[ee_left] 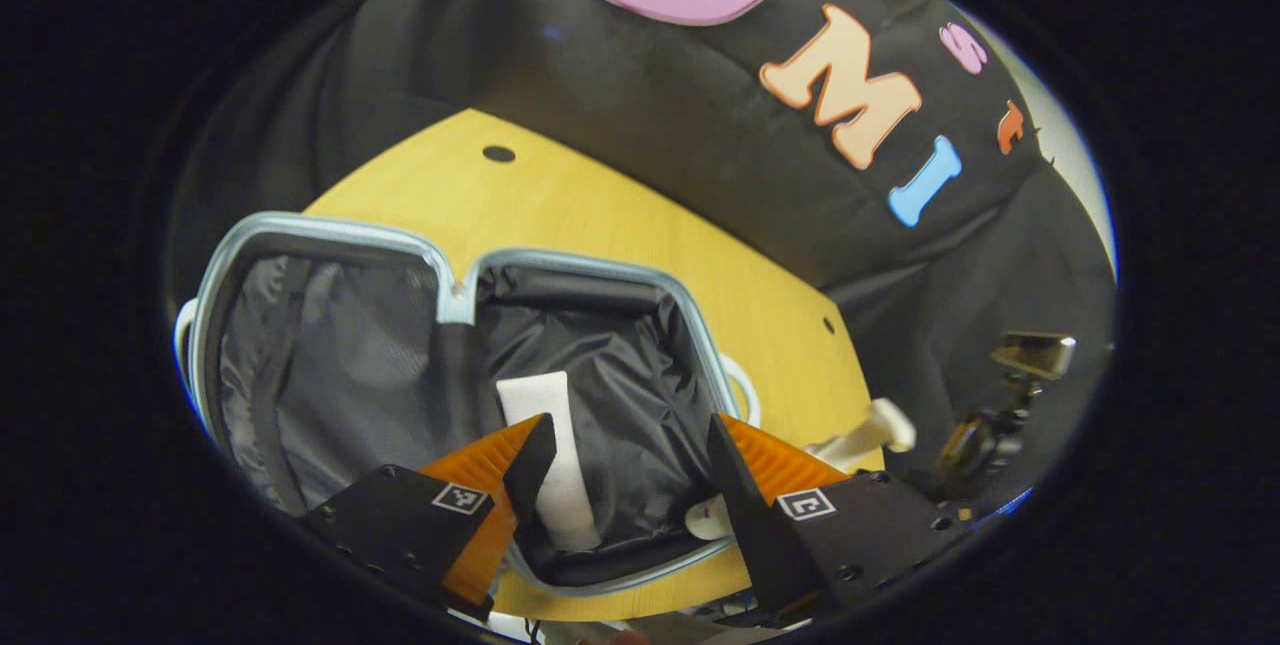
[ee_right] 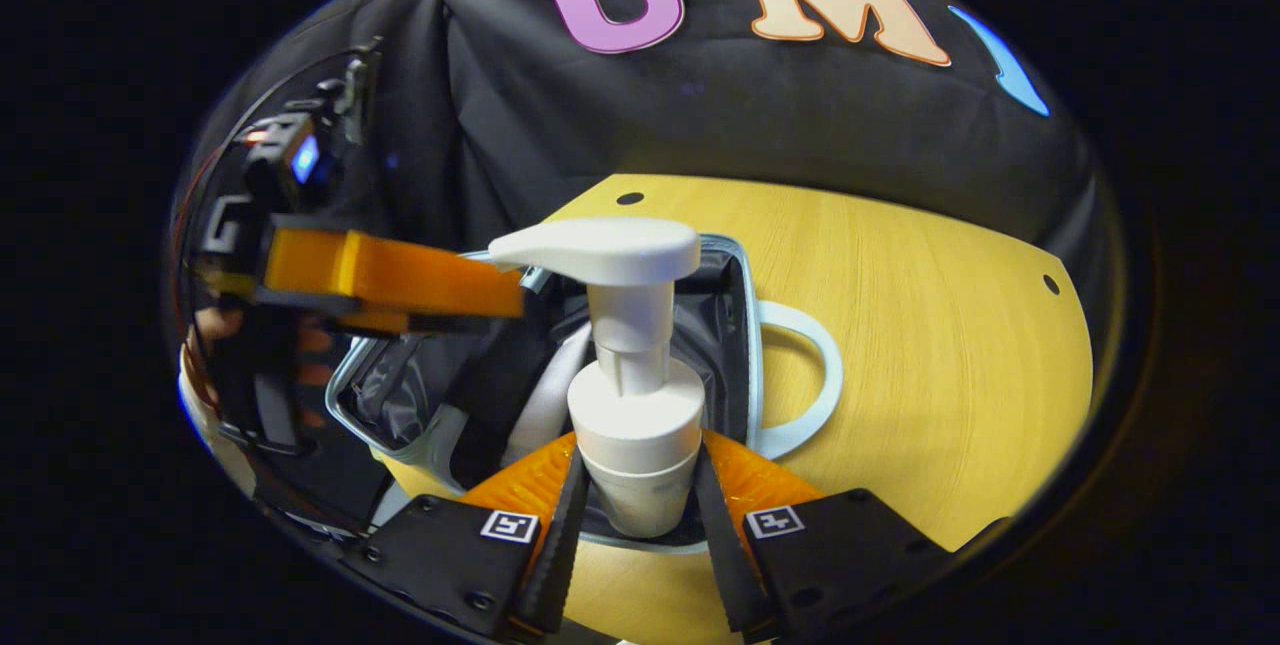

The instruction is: First open the suitcase, pack the skin care products into it, and then close the suitcase.

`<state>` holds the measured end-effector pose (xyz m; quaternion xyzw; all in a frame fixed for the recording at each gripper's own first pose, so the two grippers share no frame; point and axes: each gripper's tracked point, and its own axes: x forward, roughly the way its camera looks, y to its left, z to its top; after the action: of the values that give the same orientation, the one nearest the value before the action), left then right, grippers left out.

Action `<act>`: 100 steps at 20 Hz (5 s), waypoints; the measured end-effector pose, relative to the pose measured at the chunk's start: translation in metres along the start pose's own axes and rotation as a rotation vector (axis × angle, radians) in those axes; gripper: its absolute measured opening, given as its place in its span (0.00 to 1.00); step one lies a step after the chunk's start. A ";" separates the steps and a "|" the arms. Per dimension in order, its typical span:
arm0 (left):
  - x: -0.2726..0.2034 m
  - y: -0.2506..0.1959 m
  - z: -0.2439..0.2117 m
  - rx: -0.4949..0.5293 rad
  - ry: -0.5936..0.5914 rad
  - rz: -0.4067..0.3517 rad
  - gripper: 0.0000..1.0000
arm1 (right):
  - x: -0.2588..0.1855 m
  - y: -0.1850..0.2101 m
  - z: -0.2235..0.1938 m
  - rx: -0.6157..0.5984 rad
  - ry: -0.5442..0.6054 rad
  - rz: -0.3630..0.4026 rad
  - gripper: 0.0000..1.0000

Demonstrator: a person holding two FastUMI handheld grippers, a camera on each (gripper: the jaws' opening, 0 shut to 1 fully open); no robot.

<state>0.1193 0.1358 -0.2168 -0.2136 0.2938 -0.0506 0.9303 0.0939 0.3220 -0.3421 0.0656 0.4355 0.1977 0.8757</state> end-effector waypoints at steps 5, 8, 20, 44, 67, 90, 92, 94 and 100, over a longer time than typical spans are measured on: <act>-0.071 0.036 0.037 -0.065 -0.163 0.035 0.89 | 0.019 0.000 -0.014 0.025 0.053 -0.029 0.60; -0.119 0.086 0.045 -0.156 -0.254 0.122 0.88 | 0.027 -0.003 -0.018 0.041 0.064 -0.038 0.60; -0.194 0.303 0.012 -0.391 -0.344 0.516 0.89 | -0.056 -0.021 0.042 0.134 -0.221 -0.034 0.99; -0.150 0.303 0.044 -0.452 -0.252 0.382 0.02 | -0.139 -0.097 0.005 0.082 -0.221 -0.269 0.99; -0.023 -0.108 0.100 0.184 -0.195 0.003 0.03 | -0.240 -0.206 -0.009 0.152 -0.320 -0.393 0.95; 0.154 -0.117 -0.051 0.433 0.187 0.236 0.30 | -0.287 -0.257 -0.024 0.198 -0.348 -0.446 0.95; 0.142 -0.123 -0.035 0.460 0.132 0.240 0.80 | -0.288 -0.256 -0.012 0.188 -0.373 -0.439 0.99; 0.123 -0.130 -0.018 0.513 0.074 0.265 1.00 | -0.291 -0.254 0.000 0.184 -0.404 -0.430 0.99; 0.072 -0.177 0.000 0.526 -0.092 0.170 0.96 | -0.306 -0.250 0.032 0.173 -0.501 -0.424 0.98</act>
<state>0.1840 -0.0394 -0.1790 0.0585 0.2448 -0.0368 0.9671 0.0257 -0.0277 -0.1686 0.0944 0.2257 -0.0486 0.9684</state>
